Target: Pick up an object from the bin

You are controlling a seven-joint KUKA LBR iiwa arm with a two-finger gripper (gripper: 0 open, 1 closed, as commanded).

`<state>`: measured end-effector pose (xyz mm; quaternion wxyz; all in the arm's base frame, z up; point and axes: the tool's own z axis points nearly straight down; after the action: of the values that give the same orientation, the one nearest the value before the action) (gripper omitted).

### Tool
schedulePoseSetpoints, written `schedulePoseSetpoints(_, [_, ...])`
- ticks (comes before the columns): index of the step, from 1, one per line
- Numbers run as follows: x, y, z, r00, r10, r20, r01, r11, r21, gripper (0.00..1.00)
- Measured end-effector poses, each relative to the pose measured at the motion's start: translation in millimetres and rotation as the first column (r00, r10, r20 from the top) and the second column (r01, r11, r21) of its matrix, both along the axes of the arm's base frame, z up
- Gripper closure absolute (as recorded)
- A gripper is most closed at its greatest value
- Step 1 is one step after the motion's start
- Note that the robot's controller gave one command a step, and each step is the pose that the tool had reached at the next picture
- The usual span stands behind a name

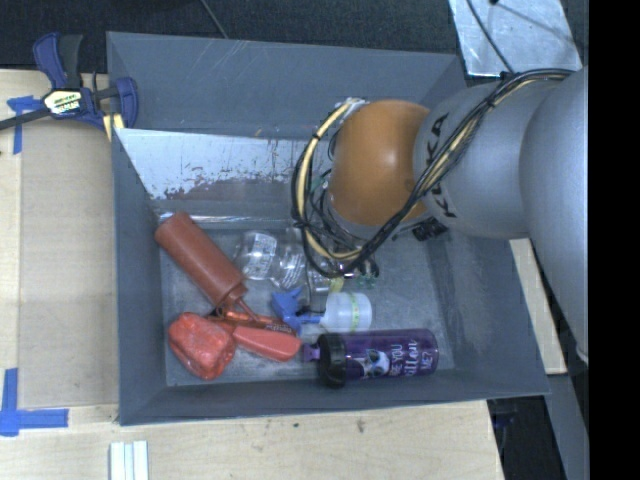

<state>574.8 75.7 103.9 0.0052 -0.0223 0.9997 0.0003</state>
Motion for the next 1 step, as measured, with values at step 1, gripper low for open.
schedulePoseSetpoints(1, [-35.9, 66.4, -31.1, 0.998, 0.06, 0.001, -0.06, 0.998, 0.001, 1.0])
